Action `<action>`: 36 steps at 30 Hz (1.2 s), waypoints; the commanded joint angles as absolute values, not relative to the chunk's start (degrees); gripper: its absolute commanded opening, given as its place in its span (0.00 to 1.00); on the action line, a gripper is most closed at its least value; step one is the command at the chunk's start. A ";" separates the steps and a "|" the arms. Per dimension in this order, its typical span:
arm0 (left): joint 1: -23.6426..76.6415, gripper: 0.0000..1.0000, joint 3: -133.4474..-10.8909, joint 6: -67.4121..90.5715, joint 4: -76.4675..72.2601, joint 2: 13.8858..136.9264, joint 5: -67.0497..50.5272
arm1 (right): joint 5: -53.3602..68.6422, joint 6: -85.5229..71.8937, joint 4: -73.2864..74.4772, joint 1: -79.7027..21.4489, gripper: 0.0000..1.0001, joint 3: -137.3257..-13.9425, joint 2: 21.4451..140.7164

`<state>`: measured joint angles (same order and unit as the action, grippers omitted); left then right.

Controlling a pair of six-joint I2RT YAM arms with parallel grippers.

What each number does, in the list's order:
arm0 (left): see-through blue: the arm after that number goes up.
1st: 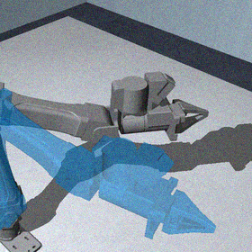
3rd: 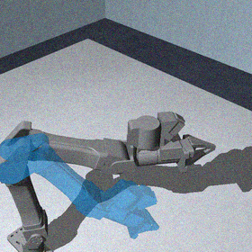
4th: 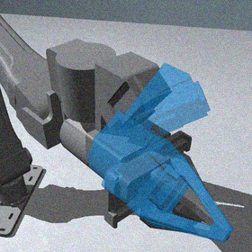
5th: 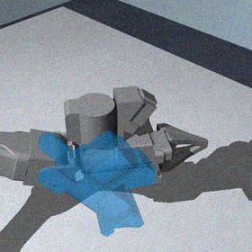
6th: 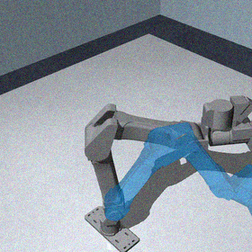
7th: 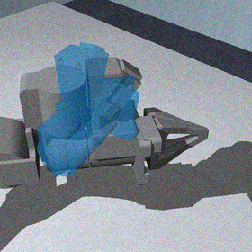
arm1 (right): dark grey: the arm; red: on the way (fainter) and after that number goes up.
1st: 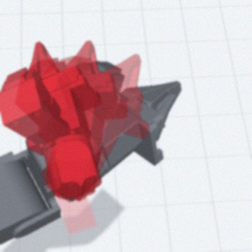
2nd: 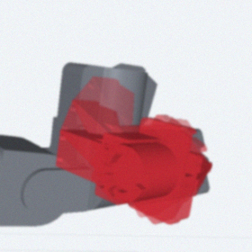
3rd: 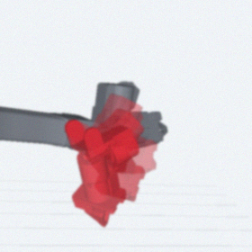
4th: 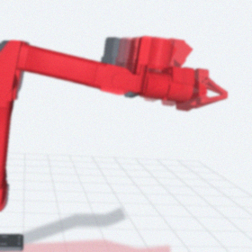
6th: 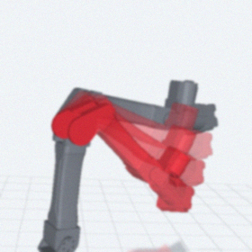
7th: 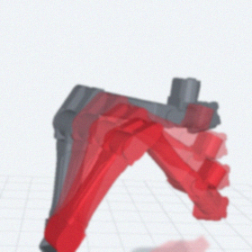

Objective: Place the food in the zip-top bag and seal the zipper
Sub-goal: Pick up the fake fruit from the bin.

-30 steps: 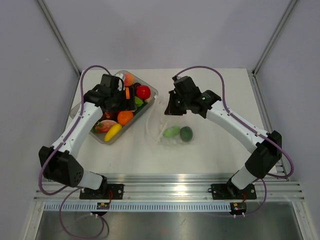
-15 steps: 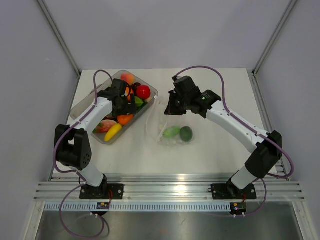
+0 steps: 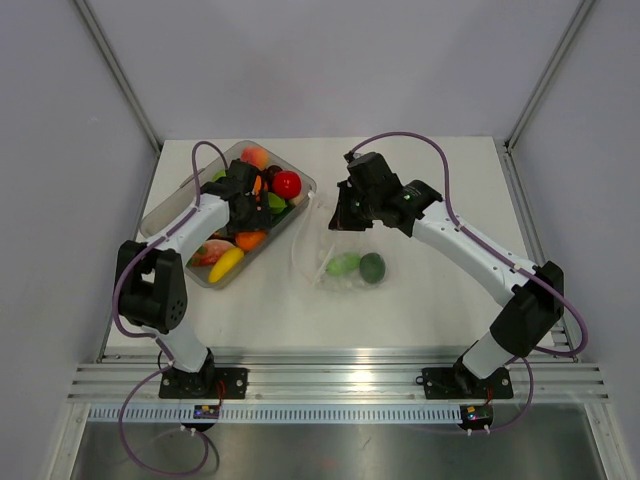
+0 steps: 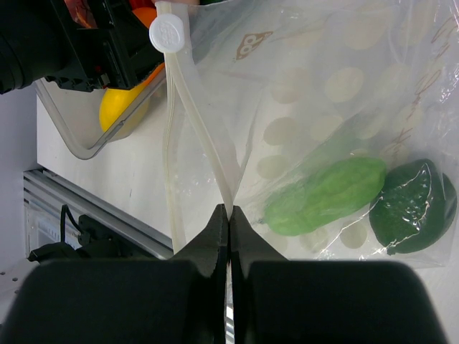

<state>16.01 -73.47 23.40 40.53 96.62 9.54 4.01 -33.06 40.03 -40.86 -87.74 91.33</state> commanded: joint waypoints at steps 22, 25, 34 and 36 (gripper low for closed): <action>15.73 0.67 -74.44 24.08 40.86 90.72 12.30 | 3.87 -32.87 38.41 -41.75 0.00 -89.65 89.74; 15.91 0.62 -75.85 22.33 42.09 85.44 11.69 | 4.22 -32.96 37.97 -41.84 0.00 -89.56 90.00; 17.31 0.52 -77.70 18.19 45.53 74.98 -4.55 | 4.75 -33.31 37.00 -42.10 0.00 -90.35 91.58; 19.32 0.52 -77.61 17.05 45.52 74.18 -11.76 | 4.83 -33.22 37.09 -42.36 0.00 -90.70 91.76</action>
